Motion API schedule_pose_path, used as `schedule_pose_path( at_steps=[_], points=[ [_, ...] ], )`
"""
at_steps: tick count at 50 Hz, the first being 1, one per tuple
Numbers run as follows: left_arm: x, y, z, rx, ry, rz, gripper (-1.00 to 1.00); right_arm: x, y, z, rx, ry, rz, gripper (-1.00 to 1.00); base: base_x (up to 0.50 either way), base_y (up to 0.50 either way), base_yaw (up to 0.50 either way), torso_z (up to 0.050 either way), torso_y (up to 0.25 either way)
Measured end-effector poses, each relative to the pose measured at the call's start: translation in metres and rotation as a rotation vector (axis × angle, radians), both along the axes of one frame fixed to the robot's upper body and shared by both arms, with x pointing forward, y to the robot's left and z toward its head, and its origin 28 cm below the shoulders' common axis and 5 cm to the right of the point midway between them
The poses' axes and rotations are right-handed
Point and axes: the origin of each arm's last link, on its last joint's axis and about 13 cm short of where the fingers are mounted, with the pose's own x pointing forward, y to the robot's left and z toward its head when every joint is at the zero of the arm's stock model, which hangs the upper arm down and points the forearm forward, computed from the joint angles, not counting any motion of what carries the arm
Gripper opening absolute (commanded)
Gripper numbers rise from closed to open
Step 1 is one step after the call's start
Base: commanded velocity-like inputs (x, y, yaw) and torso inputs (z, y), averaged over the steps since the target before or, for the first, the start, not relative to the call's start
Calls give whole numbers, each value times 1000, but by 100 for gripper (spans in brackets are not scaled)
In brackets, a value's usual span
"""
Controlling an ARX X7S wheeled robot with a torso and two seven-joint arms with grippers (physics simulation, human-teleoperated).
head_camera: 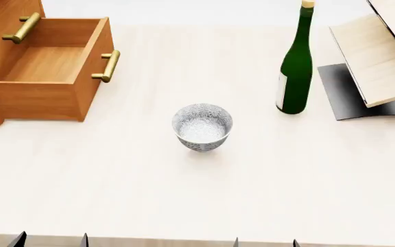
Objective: Put the bowl in the bottom drawer of the cabinet and close it.
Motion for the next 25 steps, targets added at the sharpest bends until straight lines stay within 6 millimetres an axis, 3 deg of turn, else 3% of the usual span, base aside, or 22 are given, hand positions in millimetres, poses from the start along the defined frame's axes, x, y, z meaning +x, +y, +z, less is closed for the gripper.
schedule_pose_path(
  at_steps=[17,25],
  points=[
    [3,2,-13,49,60,14,100,0,-2,2,-4,-21,-29,100,0,0,0,0,0],
    [11,9,-23,135,100,30,100,13,-10,9,23,-53,-95,100,0,0,0,0,0]
  ],
)
